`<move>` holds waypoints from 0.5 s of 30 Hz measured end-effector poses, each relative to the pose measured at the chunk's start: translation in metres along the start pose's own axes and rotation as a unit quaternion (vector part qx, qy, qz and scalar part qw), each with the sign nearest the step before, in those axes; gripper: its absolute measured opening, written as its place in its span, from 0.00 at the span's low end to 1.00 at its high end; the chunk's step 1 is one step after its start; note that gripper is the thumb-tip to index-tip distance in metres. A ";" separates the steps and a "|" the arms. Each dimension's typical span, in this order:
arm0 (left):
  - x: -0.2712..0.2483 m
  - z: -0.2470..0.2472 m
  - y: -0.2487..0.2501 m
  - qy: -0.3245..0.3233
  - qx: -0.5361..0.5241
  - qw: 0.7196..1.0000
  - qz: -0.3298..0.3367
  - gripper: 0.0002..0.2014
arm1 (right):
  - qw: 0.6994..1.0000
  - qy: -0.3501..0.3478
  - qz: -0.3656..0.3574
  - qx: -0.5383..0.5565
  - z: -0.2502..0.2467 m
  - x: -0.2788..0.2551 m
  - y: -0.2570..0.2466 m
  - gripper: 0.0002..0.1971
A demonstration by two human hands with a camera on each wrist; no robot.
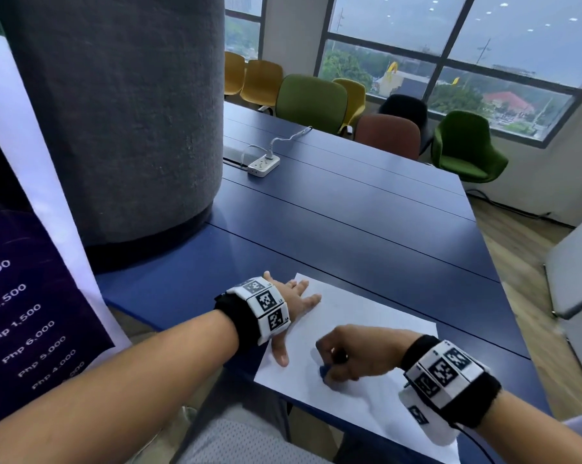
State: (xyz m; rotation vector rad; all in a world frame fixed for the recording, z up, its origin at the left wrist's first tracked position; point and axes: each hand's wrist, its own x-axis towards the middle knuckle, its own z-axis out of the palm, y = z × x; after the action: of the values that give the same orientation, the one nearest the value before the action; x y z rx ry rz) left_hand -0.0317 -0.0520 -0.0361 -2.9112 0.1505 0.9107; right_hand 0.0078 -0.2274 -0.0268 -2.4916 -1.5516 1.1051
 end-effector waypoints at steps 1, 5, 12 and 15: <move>0.000 0.000 0.000 -0.001 0.001 1.000 0.000 0.71 | 1.000 -0.017 0.006 0.013 -0.002 -0.001 -0.002 0.08; 0.000 -0.001 0.001 -0.001 0.000 1.000 -0.001 0.71 | 0.988 0.141 0.052 -0.022 -0.011 0.009 0.009 0.09; 0.003 0.002 -0.001 0.006 0.004 1.000 -0.003 0.71 | 0.998 0.047 0.044 -0.005 -0.013 0.008 0.006 0.11; 0.004 0.003 0.000 0.009 0.000 1.000 -0.003 0.71 | 0.988 0.138 0.061 -0.023 -0.017 0.014 0.013 0.14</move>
State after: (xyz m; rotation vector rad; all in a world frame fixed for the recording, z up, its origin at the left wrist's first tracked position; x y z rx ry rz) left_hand -0.0297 -0.0517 -0.0407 -2.9195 0.1444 0.8825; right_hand 0.0309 -0.2172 -0.0262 -2.6621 -1.3812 0.7010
